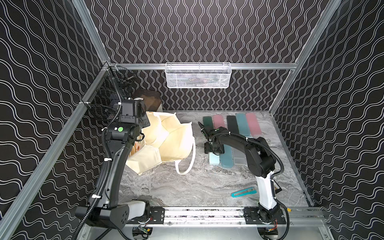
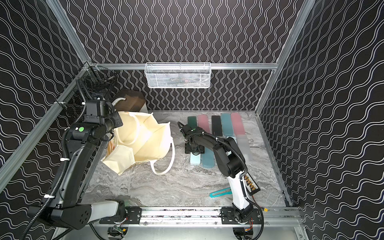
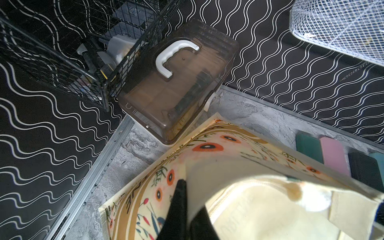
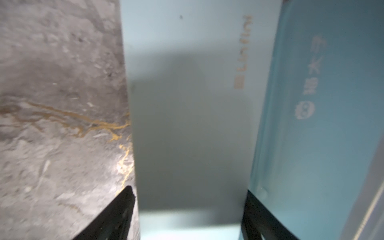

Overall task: Take out the pencil case from the canvas bag
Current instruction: Move the pencil case to the center of the board, then place the canvas bag at the center of the board.

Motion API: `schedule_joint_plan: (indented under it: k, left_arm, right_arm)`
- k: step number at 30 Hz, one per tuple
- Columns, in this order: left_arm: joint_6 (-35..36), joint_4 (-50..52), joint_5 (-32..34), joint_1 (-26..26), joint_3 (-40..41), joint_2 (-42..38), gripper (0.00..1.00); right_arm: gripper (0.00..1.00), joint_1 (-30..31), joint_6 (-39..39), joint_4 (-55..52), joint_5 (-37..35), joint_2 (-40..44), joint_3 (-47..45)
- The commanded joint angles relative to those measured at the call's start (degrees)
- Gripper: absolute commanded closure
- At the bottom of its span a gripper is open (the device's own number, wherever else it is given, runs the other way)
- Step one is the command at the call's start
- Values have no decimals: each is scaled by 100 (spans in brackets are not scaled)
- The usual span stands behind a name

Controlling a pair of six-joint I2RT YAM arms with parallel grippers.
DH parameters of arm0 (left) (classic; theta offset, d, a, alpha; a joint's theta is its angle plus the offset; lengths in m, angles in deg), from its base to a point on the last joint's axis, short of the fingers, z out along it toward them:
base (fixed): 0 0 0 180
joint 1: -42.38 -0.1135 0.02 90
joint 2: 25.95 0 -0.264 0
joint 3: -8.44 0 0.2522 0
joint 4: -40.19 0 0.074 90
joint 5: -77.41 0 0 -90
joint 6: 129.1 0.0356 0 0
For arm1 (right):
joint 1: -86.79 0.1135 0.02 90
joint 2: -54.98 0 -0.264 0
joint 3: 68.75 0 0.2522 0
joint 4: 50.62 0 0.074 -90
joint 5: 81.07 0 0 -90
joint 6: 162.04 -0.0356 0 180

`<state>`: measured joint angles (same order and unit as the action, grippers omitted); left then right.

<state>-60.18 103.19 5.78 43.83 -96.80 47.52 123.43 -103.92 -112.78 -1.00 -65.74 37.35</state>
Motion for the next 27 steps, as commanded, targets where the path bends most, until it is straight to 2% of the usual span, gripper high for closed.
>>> schedule_joint_plan:
  k: [1,7,13,15,17,19,22,27]
  left_arm:
    - [-235,-173,-52,-3,-142,-82,100]
    - [-897,-170,-498,0,-440,-98,100]
    - [-1708,-353,-709,102,-559,25,100]
    - [-1915,-418,-627,232,-589,100,100]
    - [-2064,-455,-478,388,-649,187,100]
    - [-2222,-496,-327,539,-683,255,100]
    - [-2363,-652,-190,744,-678,323,100]
    - [-2452,-820,-30,1022,-687,385,100]
  right_arm:
    - [20,1,-43,-184,-42,420,70]
    - [19,1,-487,339,-77,2118,-624]
    - [17,23,-1251,1426,310,3800,-1679]
    - [14,44,-1526,1856,479,4302,-2034]
    - [6,86,-1844,2212,668,4675,-2321]
    - [1,168,-2101,2454,805,4912,-2501]
    - [1,318,-2425,2816,949,5094,-2711]
    - [3,335,-2725,2907,1202,4734,-2835]
